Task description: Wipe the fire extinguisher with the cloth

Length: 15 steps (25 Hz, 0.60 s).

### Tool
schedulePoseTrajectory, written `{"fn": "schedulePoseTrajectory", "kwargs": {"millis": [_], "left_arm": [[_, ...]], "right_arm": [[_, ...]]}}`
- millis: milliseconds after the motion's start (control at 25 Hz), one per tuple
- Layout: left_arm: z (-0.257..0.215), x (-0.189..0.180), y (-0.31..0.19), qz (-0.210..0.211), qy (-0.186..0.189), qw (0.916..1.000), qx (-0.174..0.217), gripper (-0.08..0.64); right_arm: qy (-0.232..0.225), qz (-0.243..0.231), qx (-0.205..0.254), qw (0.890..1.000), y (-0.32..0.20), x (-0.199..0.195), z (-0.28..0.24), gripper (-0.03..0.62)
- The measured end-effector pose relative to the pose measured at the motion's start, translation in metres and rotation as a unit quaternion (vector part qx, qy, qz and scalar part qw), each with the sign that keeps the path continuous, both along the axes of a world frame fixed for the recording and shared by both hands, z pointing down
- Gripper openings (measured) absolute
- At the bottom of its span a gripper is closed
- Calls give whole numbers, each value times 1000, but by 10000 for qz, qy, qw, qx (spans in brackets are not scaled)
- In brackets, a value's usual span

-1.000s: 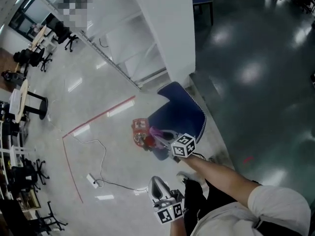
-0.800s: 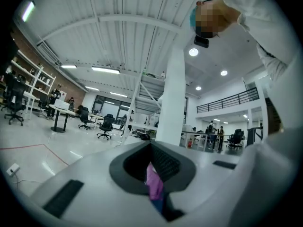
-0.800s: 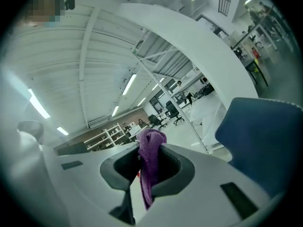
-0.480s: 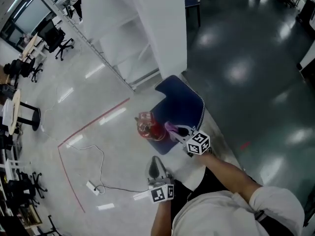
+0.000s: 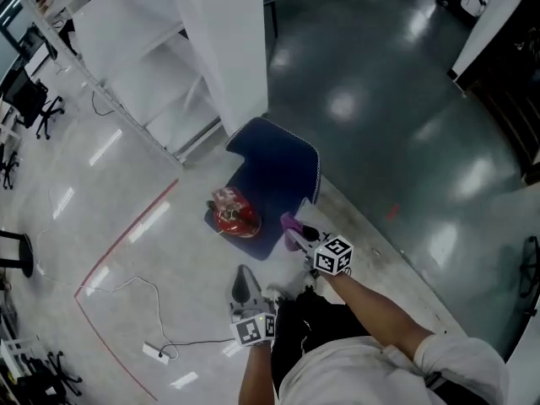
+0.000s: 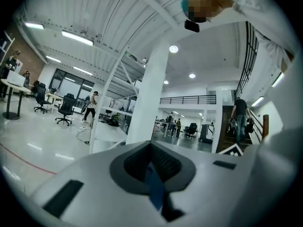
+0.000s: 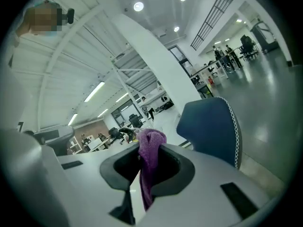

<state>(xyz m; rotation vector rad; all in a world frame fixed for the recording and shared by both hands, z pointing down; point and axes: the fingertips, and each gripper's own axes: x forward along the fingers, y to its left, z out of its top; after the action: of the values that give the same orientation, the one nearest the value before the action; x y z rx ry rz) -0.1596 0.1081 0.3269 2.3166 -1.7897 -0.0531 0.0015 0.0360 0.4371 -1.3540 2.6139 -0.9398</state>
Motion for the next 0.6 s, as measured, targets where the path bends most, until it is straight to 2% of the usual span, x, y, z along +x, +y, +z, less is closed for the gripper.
{"fn": "schedulePoseTrajectory", "kwargs": {"millis": [120, 360, 600], "left_arm": [[16, 2, 0, -1, 83, 9999, -64, 5], [61, 7, -14, 8, 411, 9992, 8, 5], [105, 3, -3, 90, 497, 9987, 56, 5]], "right_arm": [[-97, 126, -178, 9997, 9, -4, 39, 66], [-468, 518, -375, 9969, -19, -15, 132, 66], [-777, 753, -852, 9905, -35, -40, 251, 66]]}}
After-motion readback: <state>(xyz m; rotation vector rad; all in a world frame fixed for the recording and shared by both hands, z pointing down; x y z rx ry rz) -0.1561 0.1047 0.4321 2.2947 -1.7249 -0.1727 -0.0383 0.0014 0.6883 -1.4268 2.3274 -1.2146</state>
